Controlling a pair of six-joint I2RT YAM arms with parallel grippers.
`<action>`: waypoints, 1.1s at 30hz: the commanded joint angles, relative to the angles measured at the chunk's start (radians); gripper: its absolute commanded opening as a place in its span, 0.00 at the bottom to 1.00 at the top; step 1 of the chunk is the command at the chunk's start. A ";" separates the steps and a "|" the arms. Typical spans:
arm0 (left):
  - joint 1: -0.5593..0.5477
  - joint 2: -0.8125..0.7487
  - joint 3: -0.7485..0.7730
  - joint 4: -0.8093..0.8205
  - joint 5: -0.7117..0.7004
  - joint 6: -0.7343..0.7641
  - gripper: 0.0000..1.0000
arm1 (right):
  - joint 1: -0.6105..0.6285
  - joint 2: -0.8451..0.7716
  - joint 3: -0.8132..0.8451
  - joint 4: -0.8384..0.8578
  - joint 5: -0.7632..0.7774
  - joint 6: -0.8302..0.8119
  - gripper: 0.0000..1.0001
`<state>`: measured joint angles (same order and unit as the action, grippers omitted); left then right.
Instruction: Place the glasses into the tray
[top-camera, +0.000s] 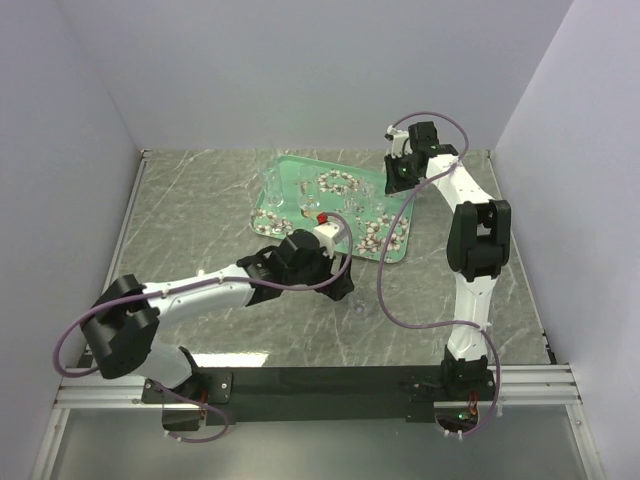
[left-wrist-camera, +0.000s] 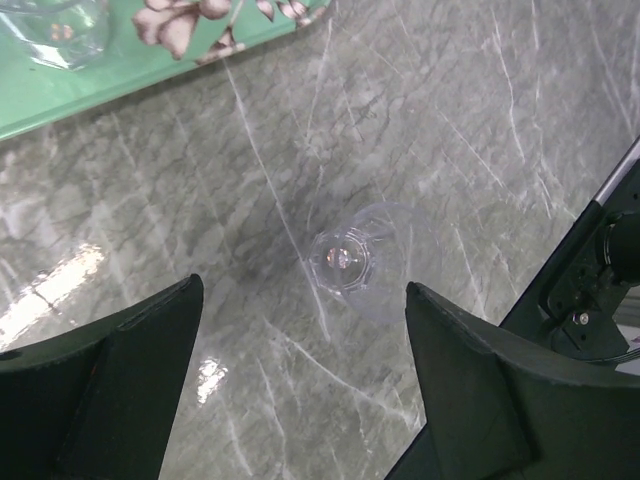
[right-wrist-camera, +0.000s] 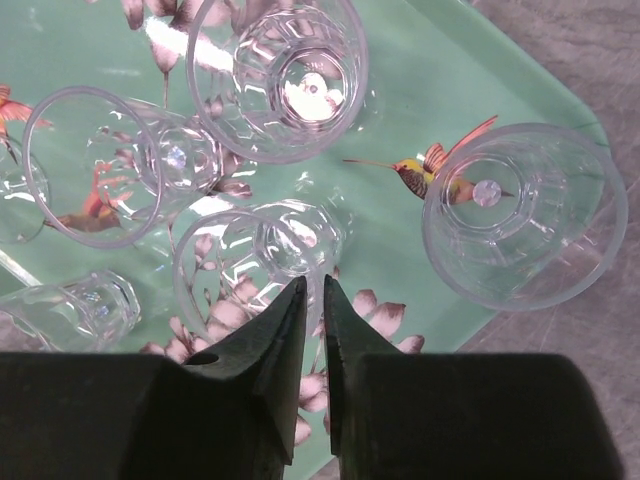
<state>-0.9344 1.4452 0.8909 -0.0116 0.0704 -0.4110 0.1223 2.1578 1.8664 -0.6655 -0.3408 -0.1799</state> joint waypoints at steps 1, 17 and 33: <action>-0.018 0.035 0.074 -0.024 0.023 -0.009 0.87 | 0.008 -0.009 0.030 0.021 0.002 -0.013 0.23; -0.063 0.185 0.243 -0.223 -0.057 -0.012 0.71 | -0.026 -0.236 -0.141 0.087 -0.052 0.003 0.45; -0.119 0.379 0.439 -0.433 -0.167 0.012 0.42 | -0.177 -0.366 -0.274 0.079 -0.162 0.043 0.44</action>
<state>-1.0405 1.8111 1.2694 -0.3862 -0.0505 -0.4088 -0.0406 1.8587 1.6081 -0.6125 -0.4648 -0.1474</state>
